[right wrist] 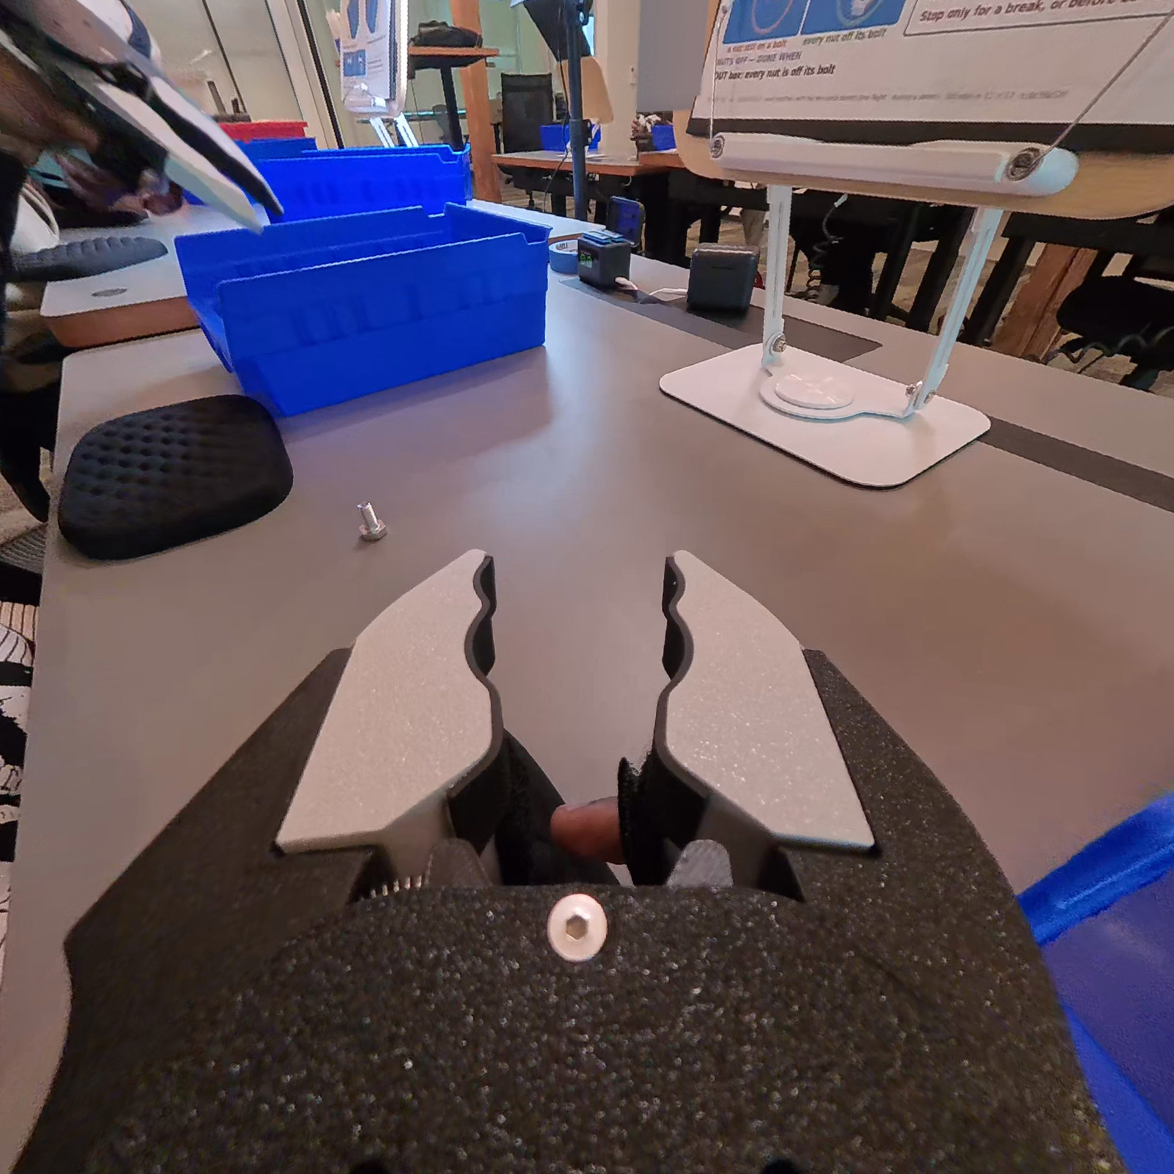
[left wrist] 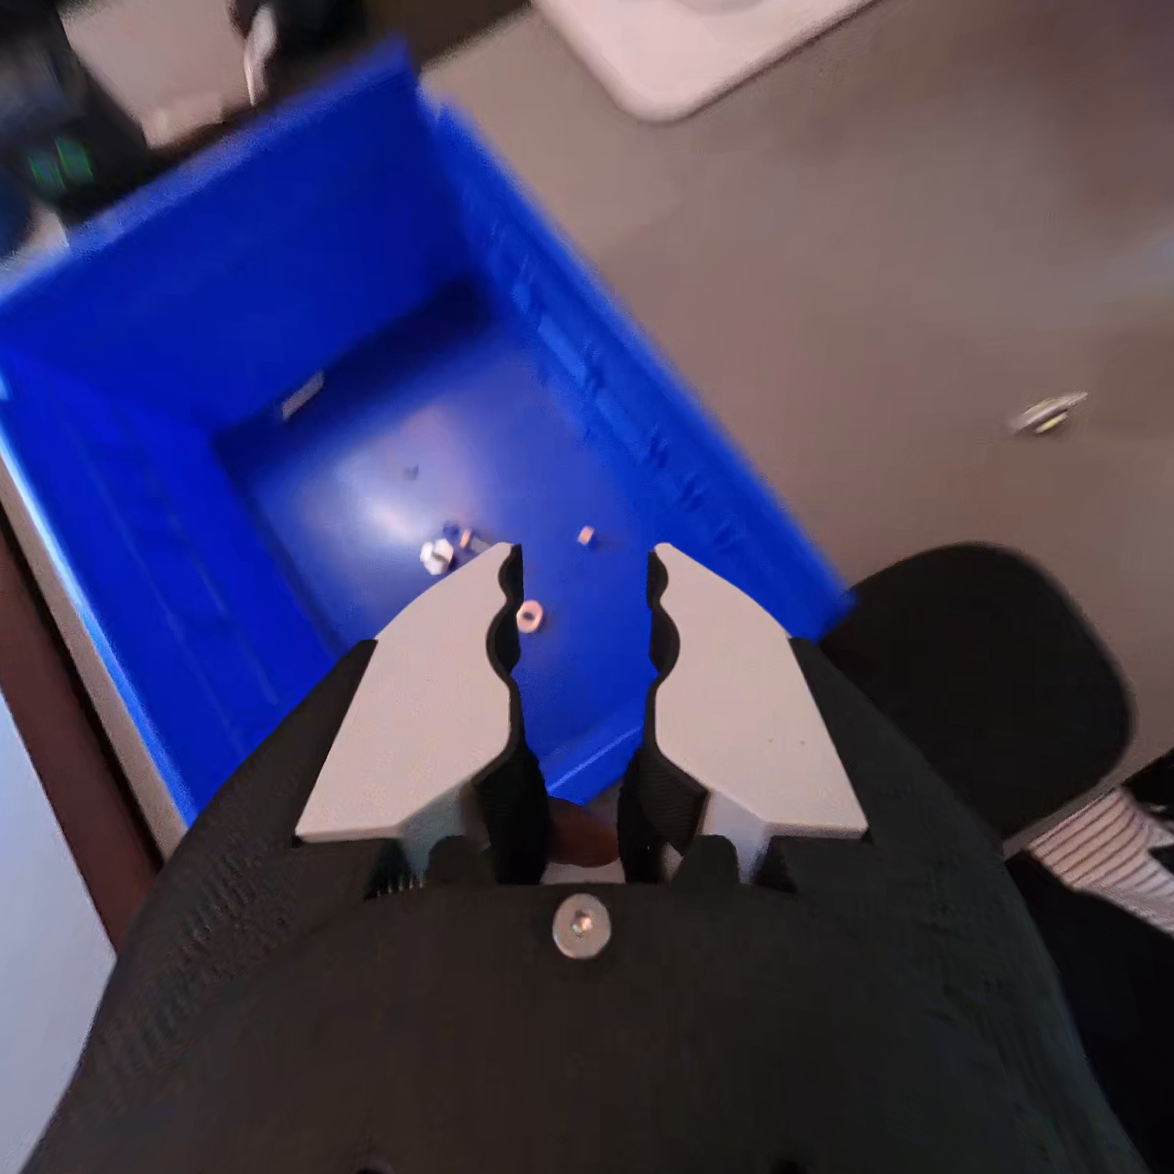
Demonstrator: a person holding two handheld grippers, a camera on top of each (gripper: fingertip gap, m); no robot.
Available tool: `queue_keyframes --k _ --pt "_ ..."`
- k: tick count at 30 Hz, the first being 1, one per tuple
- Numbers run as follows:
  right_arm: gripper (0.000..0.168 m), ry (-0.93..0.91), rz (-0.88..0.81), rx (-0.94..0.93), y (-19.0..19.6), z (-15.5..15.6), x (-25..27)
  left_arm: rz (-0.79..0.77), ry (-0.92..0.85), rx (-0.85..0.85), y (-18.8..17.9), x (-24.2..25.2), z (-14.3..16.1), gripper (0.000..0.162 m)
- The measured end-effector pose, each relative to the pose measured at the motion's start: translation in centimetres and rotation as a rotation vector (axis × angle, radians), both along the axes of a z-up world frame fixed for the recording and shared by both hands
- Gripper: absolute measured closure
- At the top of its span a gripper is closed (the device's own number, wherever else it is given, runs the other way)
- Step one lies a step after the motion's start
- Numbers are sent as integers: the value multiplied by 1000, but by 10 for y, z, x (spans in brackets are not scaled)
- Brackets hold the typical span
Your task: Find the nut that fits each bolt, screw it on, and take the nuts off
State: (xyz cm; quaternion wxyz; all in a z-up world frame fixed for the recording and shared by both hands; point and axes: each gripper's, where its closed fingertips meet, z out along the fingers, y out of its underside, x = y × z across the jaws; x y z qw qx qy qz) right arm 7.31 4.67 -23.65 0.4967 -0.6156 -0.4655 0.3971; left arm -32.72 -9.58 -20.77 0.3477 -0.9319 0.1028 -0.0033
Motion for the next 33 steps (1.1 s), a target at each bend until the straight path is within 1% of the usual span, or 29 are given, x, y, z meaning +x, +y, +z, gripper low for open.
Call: queue_keyframes --k 2,5,7,11,17,22,24,26,30,33 --pt "117 -5 1 2 0 -1 0 44 28 -147 -8 -23 -33 124" --pt "117 -8 1 3 0 -1 -1 20 32 -295 -15 -31 -71 123" --pt "117 -5 -1 8 -1 0 0 17 36 -327 -12 -32 -83 124" --pt "117 -1 0 8 -1 0 0 20 54 -367 -7 -36 -96 124" --pt "117 3 -3 3 0 0 0 20 10 -397 -2 -34 -106 129" --pt "117 1 -3 3 0 0 0 27 36 -436 -3 -36 -113 131" --pt "117 0 -3 3 0 0 0 21 26 -437 -3 -34 -114 136" --pt "117 0 -3 3 1 0 0 12 19 -438 -2 -33 -115 145" --pt "117 -2 -3 0 1 -1 0 -8 28 -434 -3 -33 -114 146" --pt "117 -5 -3 -2 1 -2 0 9 55 -377 -1 -33 -96 146"
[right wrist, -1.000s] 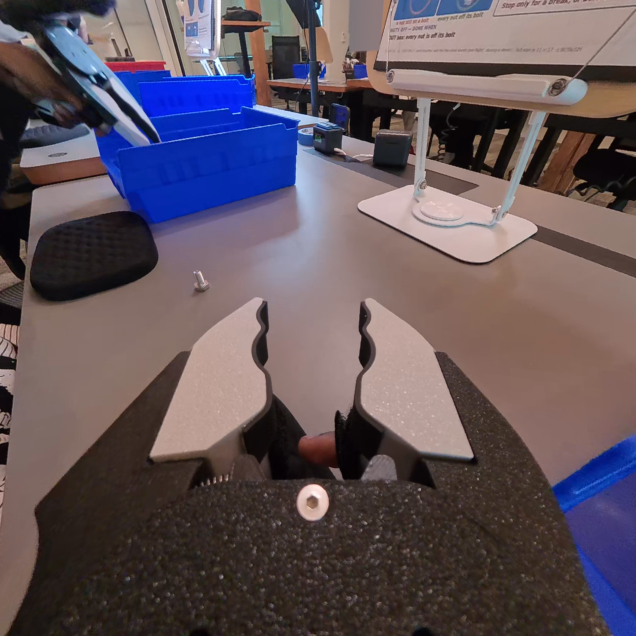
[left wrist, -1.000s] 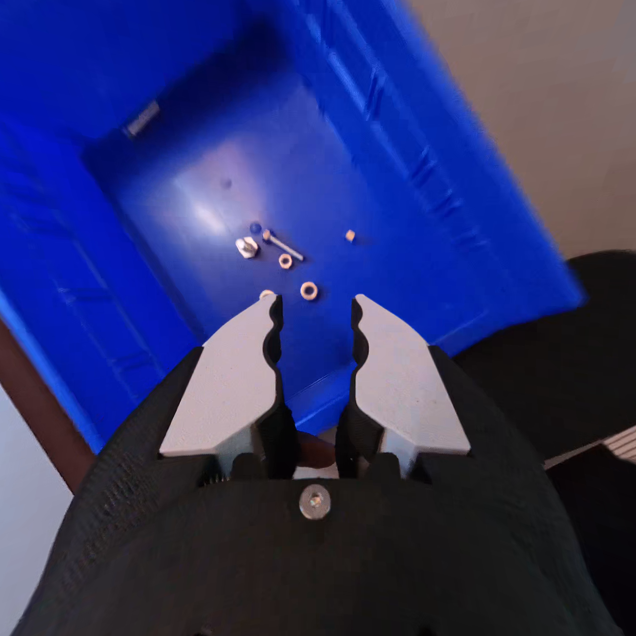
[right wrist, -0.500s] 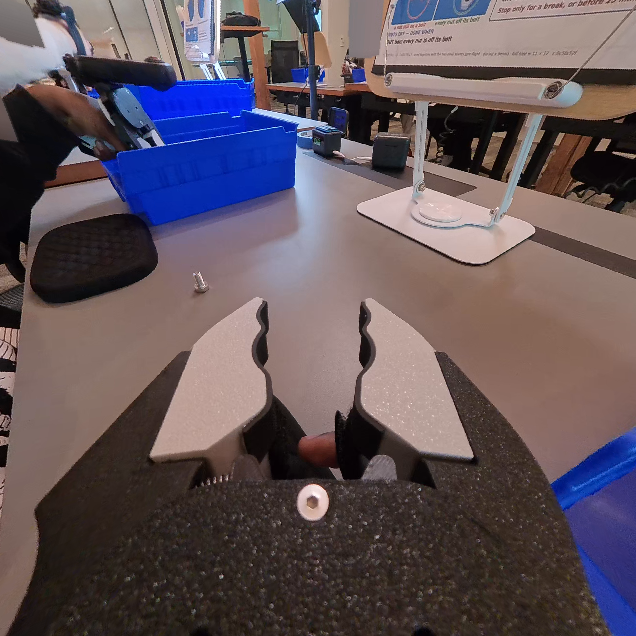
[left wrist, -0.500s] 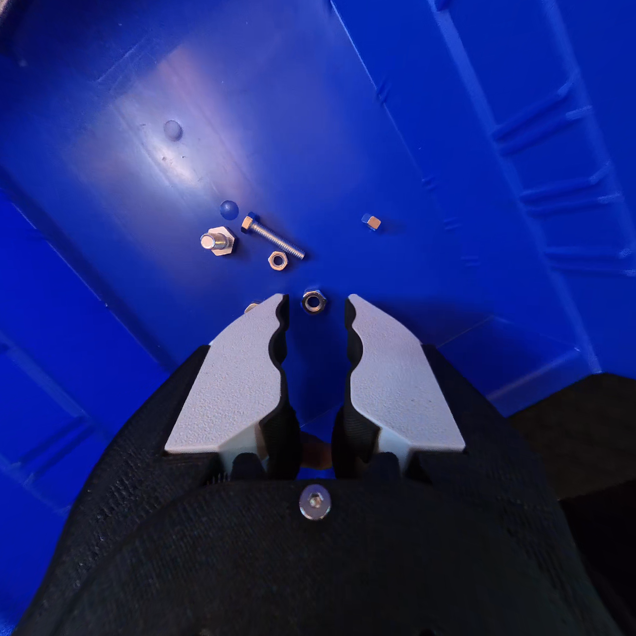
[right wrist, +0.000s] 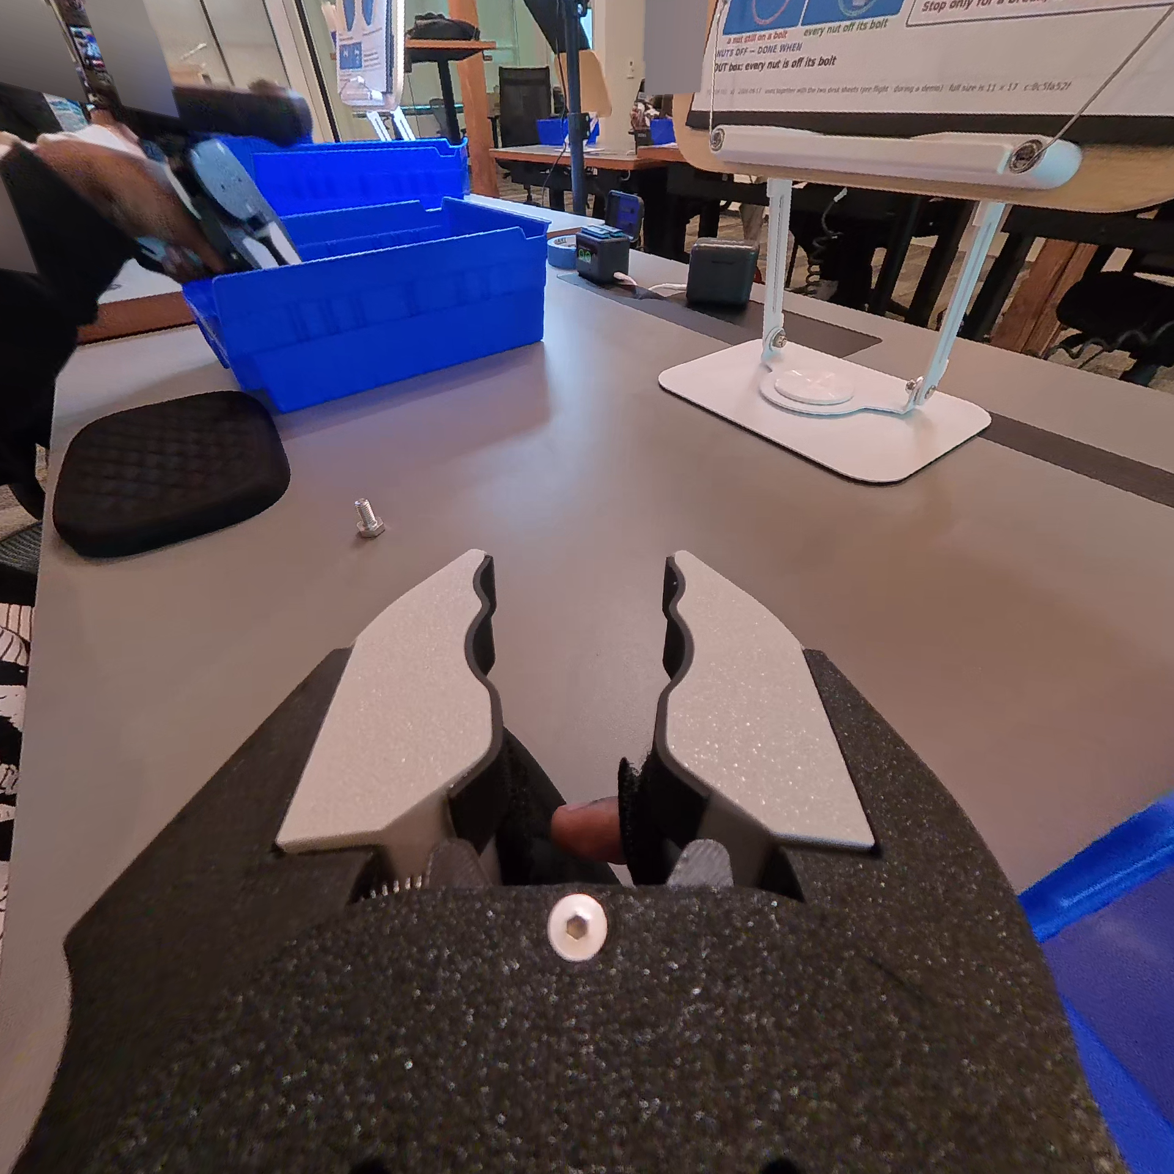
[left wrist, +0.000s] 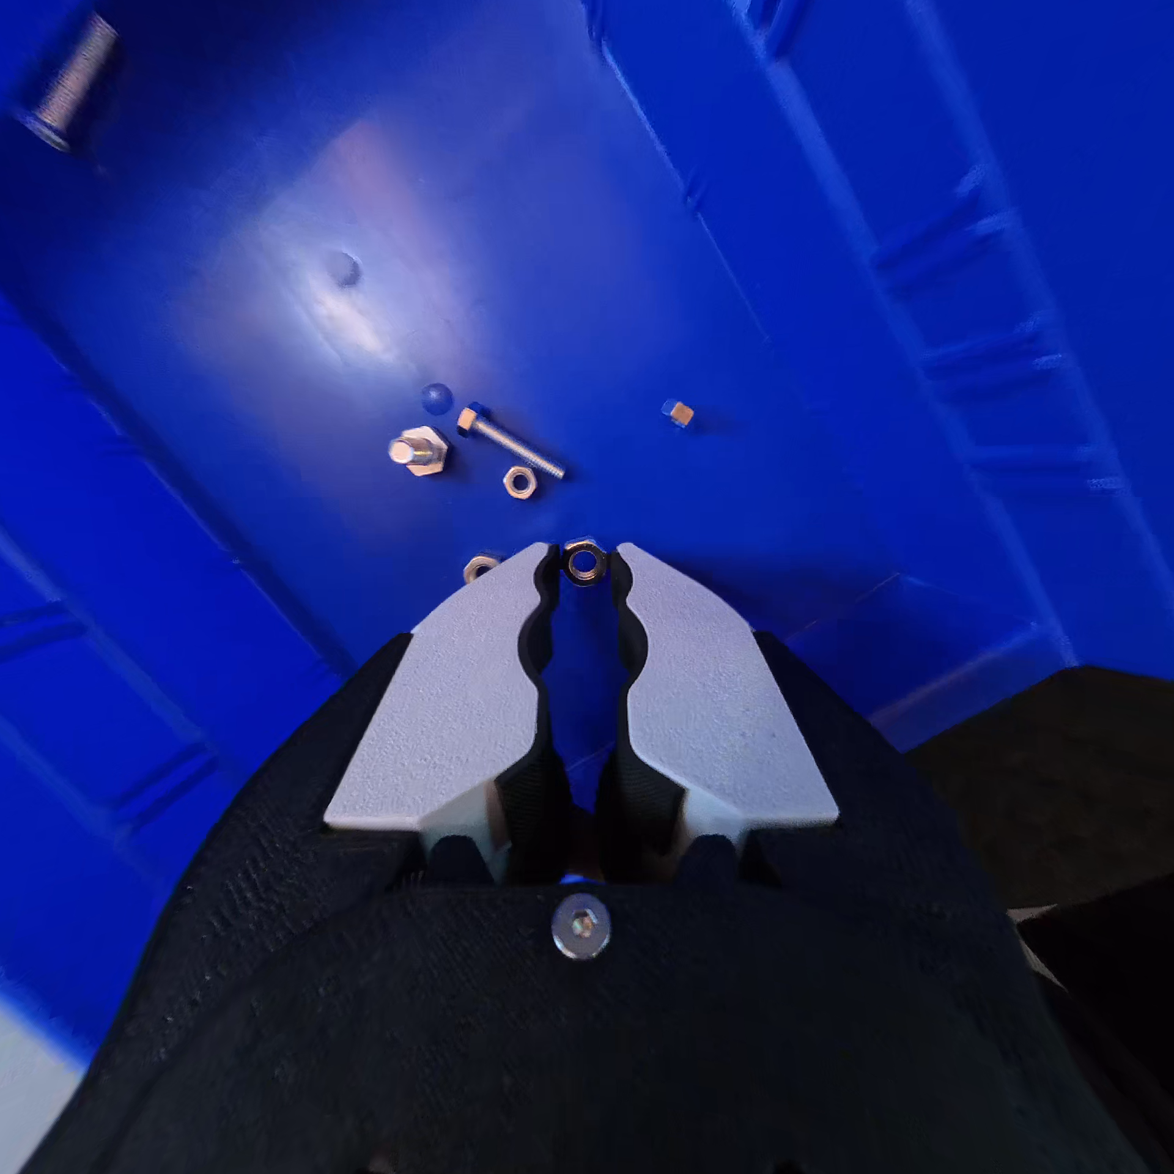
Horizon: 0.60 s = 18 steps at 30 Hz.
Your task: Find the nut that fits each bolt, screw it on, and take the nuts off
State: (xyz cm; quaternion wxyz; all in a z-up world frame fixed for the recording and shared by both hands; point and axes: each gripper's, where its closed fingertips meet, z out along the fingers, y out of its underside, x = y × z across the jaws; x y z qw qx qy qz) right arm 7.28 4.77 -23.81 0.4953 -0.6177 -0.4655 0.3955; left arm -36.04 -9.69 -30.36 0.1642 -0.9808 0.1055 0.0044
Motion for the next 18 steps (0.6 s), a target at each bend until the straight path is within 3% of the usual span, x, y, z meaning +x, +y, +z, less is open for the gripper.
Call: queue_keyframes --k 4,7,9,13,18 --pt "117 -4 -2 0 0 -1 0 -89 128 132 7 28 56 146" --pt "117 -11 -3 8 -1 -2 -1 -276 213 258 18 88 101 146" --pt "117 -17 -1 15 -2 -2 -1 -432 219 324 28 140 115 146" --pt "117 -22 3 21 -3 -3 -2 -732 153 282 41 242 85 146" --pt "118 1 2 22 -3 0 0 -883 60 148 49 312 20 146"
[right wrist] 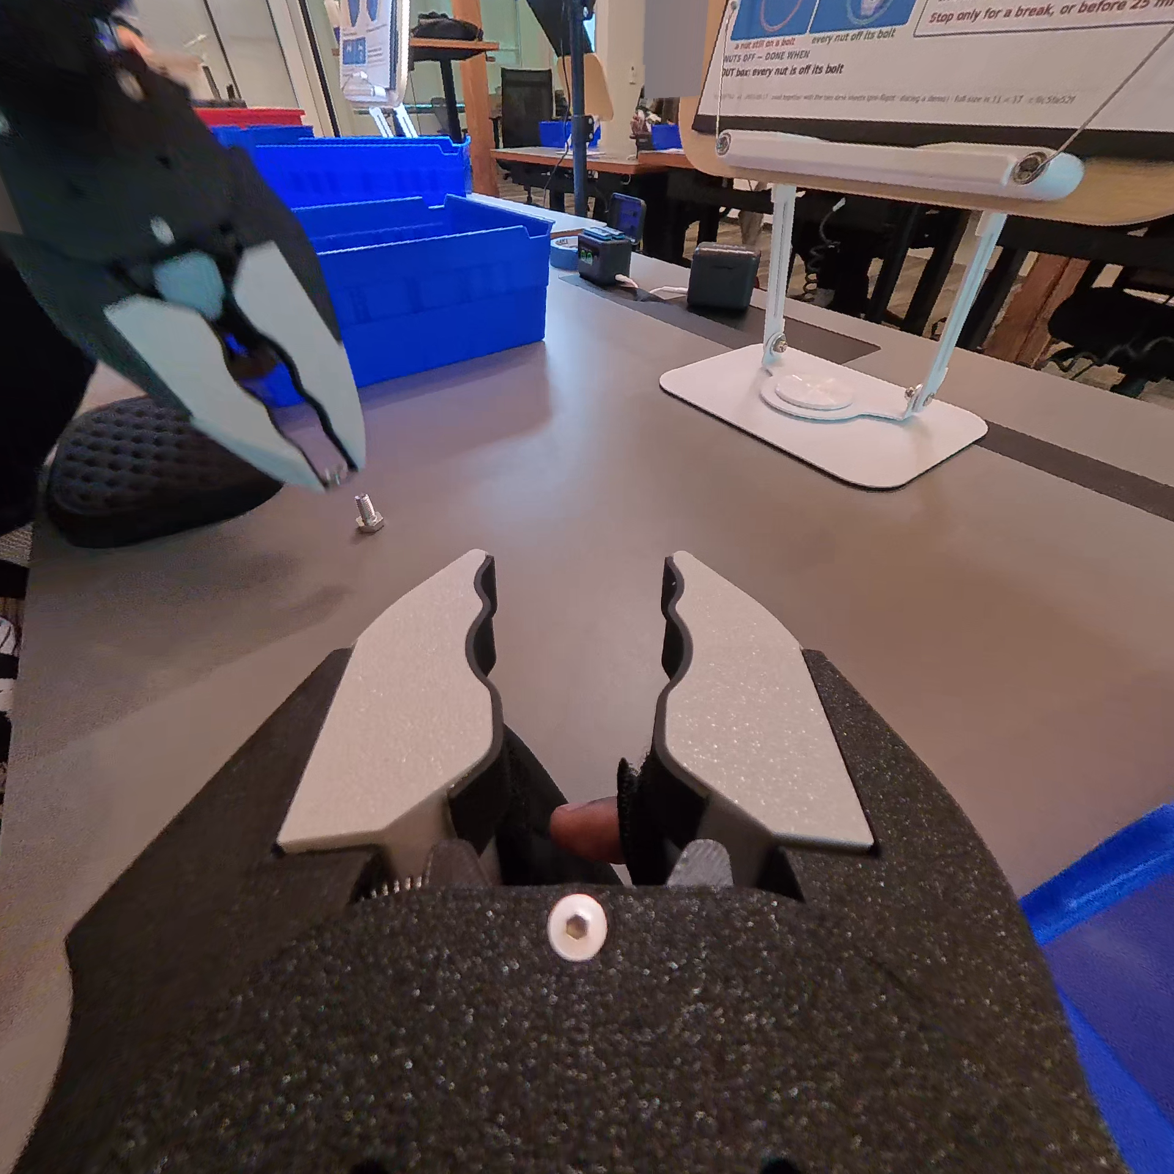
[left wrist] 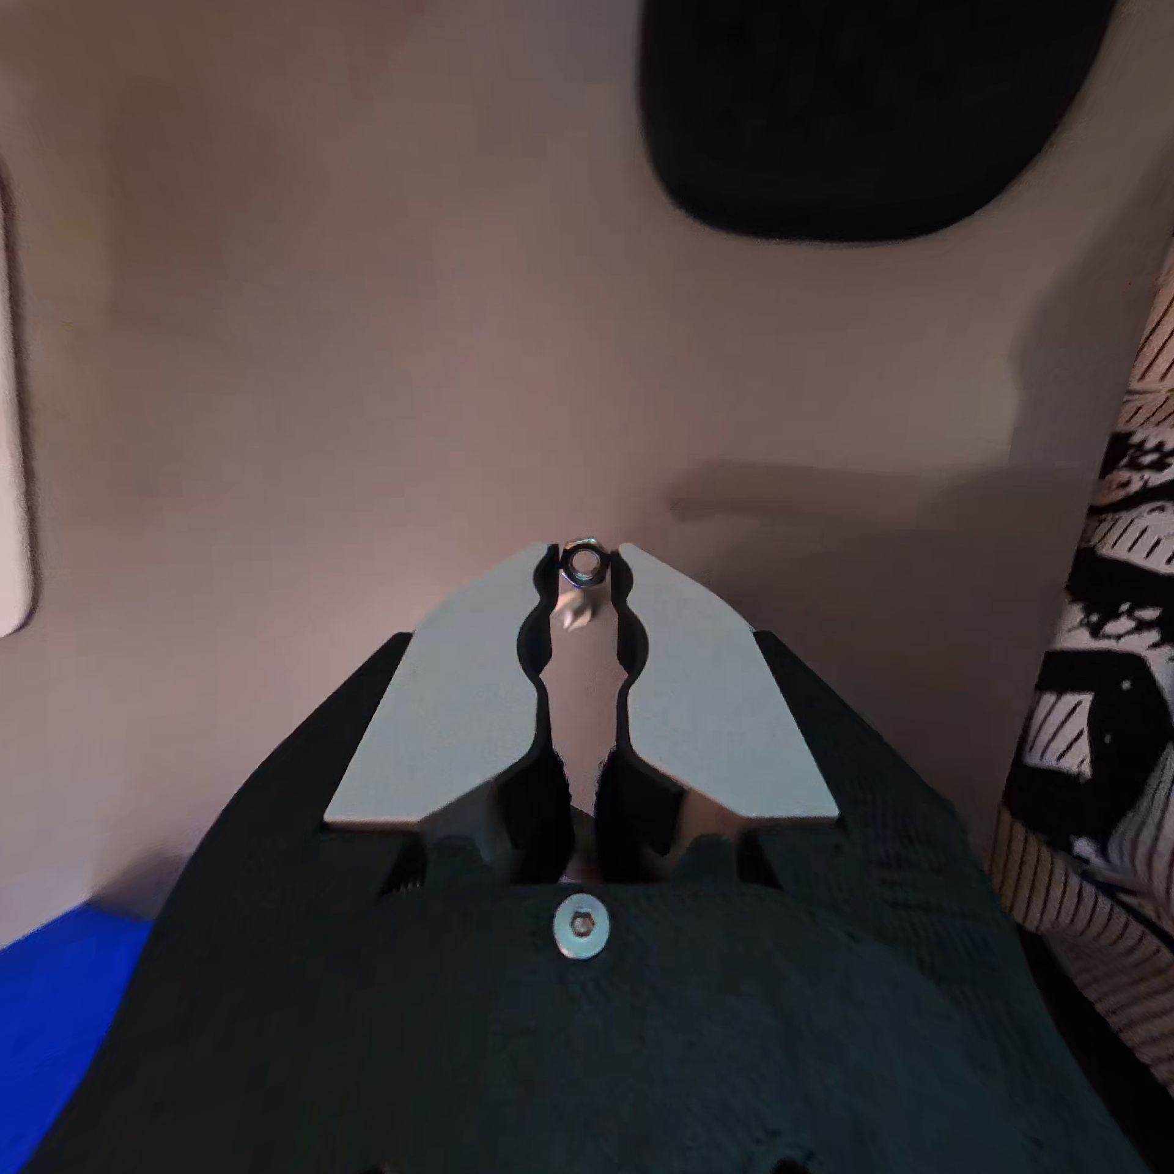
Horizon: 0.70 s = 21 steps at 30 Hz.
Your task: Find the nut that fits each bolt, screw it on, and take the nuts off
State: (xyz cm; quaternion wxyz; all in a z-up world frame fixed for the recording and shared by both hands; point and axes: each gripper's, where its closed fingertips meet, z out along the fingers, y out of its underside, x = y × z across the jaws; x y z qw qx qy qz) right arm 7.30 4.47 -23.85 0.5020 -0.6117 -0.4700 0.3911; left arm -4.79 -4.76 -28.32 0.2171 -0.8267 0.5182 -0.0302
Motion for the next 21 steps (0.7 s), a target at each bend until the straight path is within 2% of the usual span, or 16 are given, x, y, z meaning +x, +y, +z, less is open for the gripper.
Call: queue_keyframes --k 5,11,13,17,19,21 --pt "118 13 2 -8 0 1 1 -21 19 -86 -1 18 -37 146" --pt "118 10 1 -10 0 1 0 -28 19 -112 -4 19 -44 146" --pt "118 8 1 -7 0 0 0 -27 6 -106 -4 21 -42 141" --pt "118 9 0 0 0 1 0 19 -84 -22 2 17 -23 132" --pt "119 -6 4 17 -2 1 -1 88 -233 69 10 12 -4 130" --pt "119 -41 15 32 -7 -1 -6 163 -473 183 18 5 21 130"
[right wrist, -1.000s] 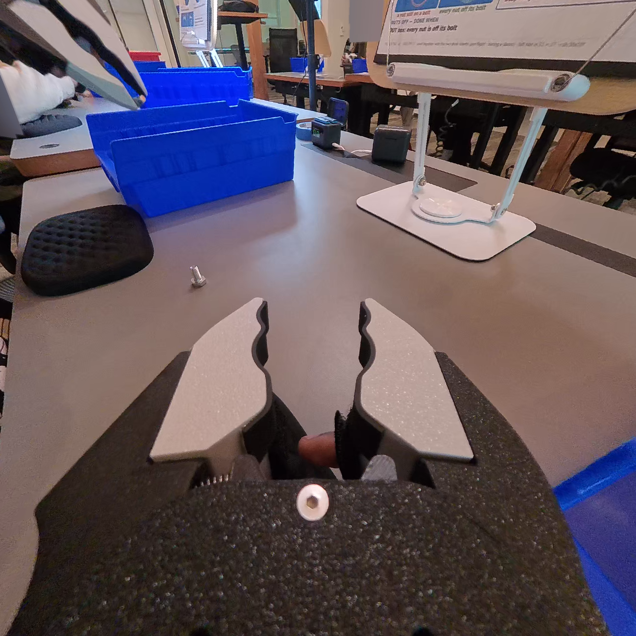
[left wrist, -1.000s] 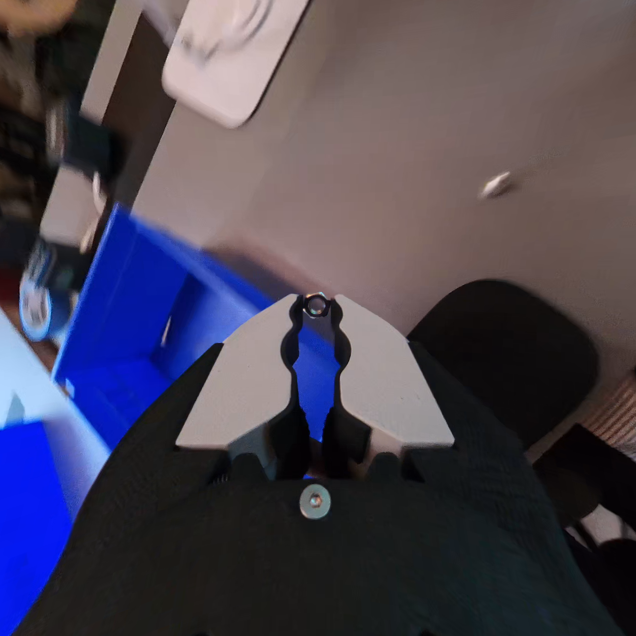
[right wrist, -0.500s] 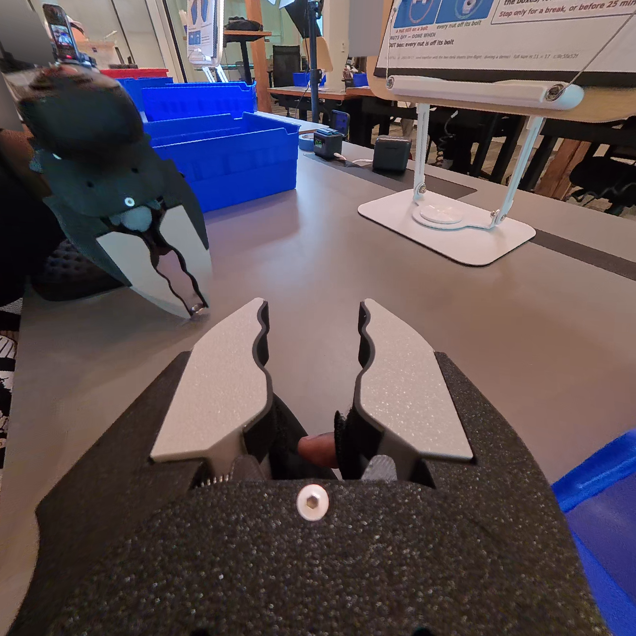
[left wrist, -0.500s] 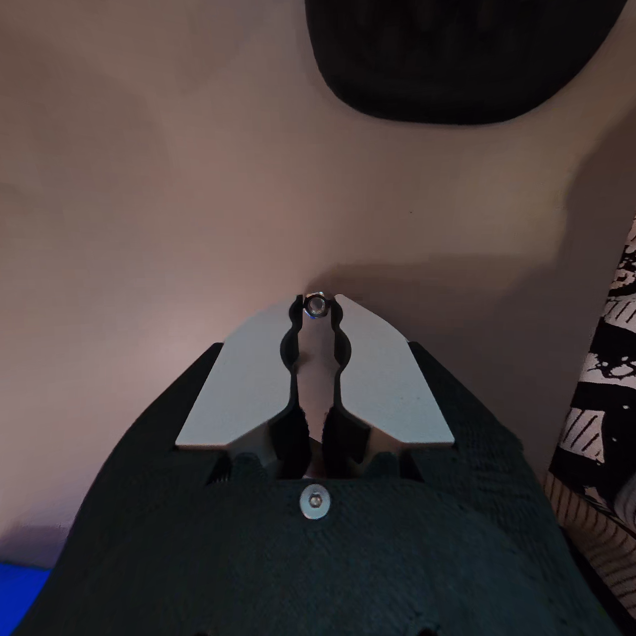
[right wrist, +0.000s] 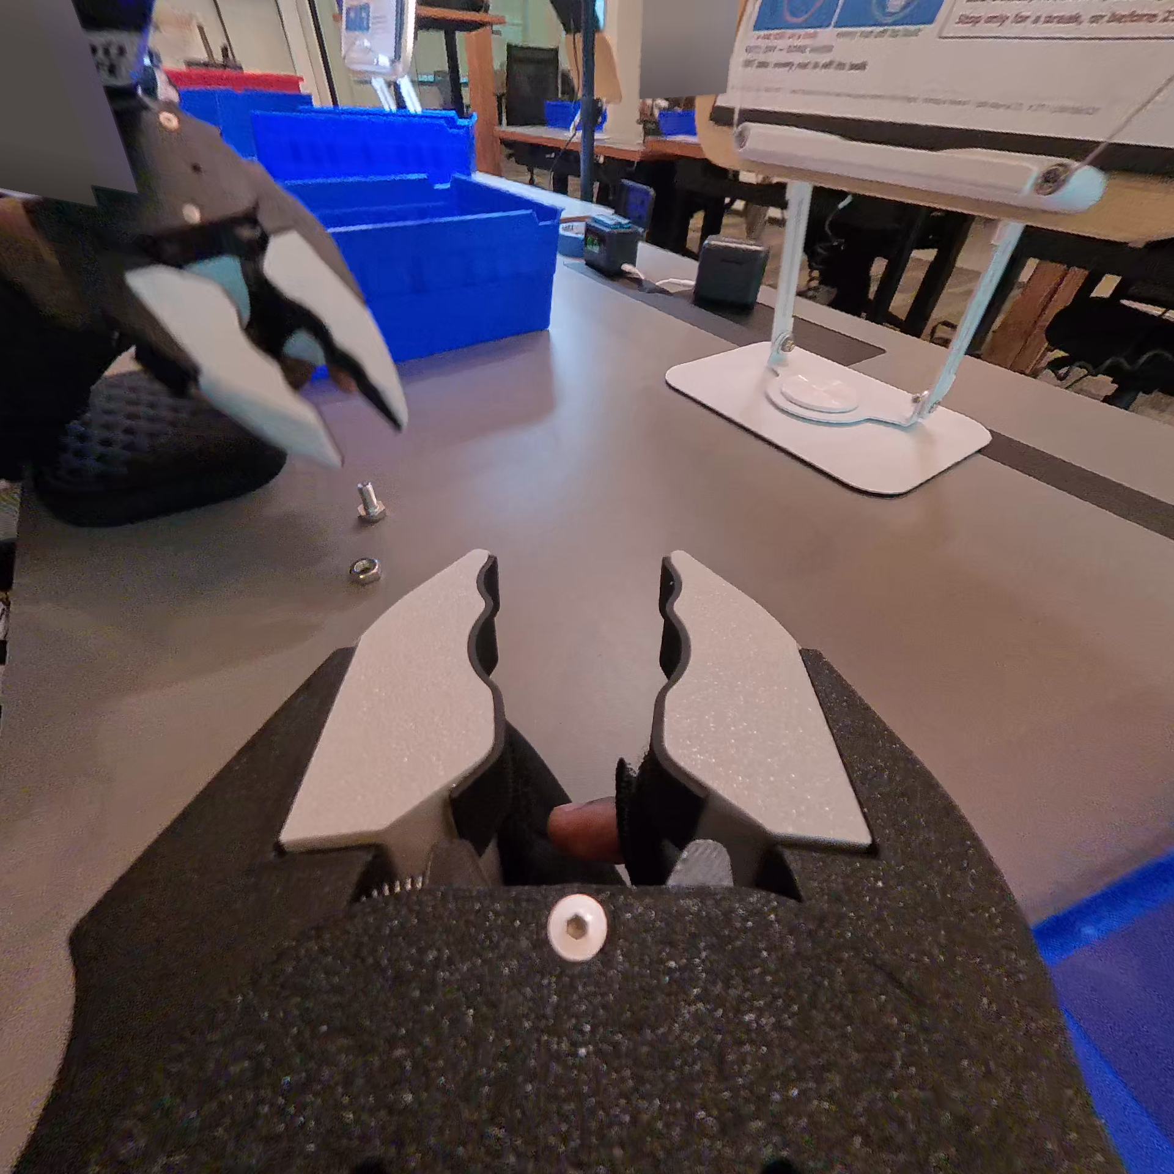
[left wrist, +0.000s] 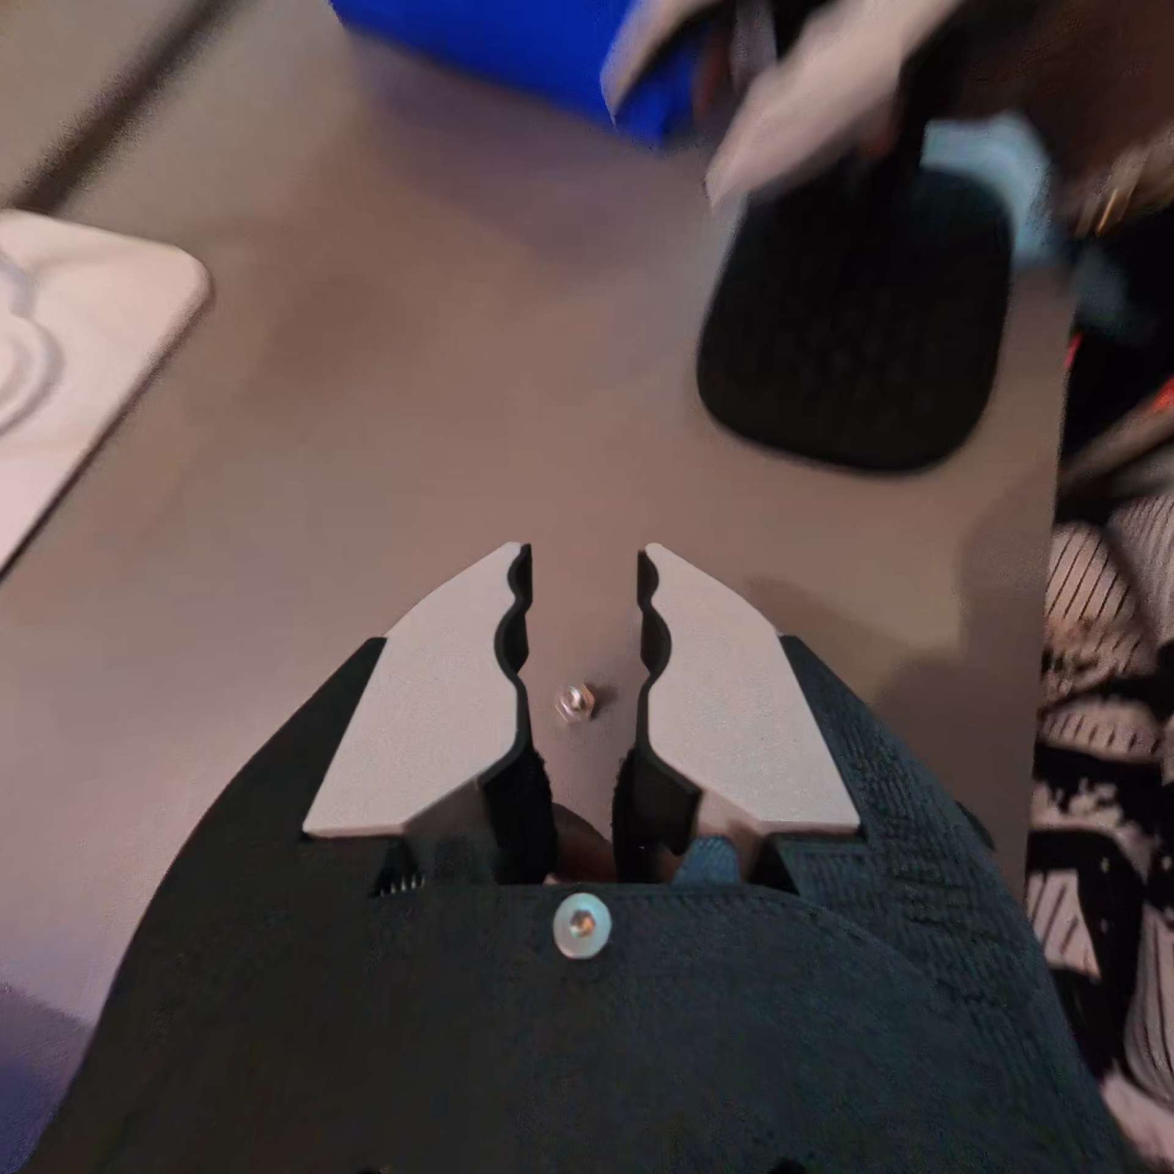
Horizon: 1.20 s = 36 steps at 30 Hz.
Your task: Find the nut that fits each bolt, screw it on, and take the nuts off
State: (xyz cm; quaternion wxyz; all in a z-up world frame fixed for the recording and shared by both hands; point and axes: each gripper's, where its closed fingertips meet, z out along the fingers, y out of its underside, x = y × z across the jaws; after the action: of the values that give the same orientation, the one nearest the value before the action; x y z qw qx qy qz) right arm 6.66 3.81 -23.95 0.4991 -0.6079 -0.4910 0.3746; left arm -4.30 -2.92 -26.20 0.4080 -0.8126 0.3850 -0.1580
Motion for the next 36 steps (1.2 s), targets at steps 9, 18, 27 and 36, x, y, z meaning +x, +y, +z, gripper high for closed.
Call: queue_keyframes --k 9,18,27,36 --pt "128 -133 280 -127 -68 -17 -91 -33 -580 345 -23 -34 60 105" --pt "145 -408 373 -84 -88 -57 -145 -115 -541 344 -35 -25 55 101" --pt "157 -441 358 -47 -87 -69 -155 -141 -516 341 -39 -21 52 101" --pt "161 -226 327 -88 -72 -4 -135 -28 -398 340 -21 -26 37 101"
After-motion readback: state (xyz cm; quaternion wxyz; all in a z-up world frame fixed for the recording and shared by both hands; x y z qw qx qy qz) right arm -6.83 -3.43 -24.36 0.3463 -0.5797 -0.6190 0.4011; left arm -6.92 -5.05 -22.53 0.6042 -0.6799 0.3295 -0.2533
